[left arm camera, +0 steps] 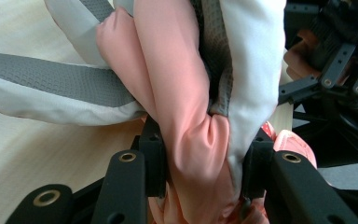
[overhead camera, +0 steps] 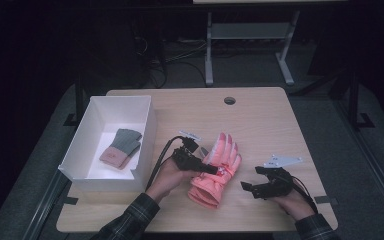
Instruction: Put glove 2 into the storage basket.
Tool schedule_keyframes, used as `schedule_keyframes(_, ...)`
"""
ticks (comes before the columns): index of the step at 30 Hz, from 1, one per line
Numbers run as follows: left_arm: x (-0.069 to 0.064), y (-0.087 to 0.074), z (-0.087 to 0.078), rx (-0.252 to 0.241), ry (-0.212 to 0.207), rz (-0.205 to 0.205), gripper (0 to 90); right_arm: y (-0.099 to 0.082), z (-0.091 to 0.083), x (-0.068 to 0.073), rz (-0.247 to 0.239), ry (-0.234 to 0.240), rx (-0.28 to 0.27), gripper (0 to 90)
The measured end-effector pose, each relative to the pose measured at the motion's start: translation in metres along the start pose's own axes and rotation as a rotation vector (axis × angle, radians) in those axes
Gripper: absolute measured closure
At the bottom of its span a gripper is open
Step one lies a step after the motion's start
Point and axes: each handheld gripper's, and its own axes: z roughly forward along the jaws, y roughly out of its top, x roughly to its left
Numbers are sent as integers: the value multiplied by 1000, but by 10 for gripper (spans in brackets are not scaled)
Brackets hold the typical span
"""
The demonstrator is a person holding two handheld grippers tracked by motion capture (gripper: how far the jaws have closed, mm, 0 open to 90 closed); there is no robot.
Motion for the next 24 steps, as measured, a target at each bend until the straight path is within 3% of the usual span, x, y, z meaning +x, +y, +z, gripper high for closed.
schedule_keyframes(7, -3, 7, -14, -17, 6, -10, 611, -13, -8, 0, -6, -27, 11, 142)
schedule_keyframes(24, -17, 29, -65, -50, 73, -28, 609, -13, -6, -1, -19, -36, 19, 142)
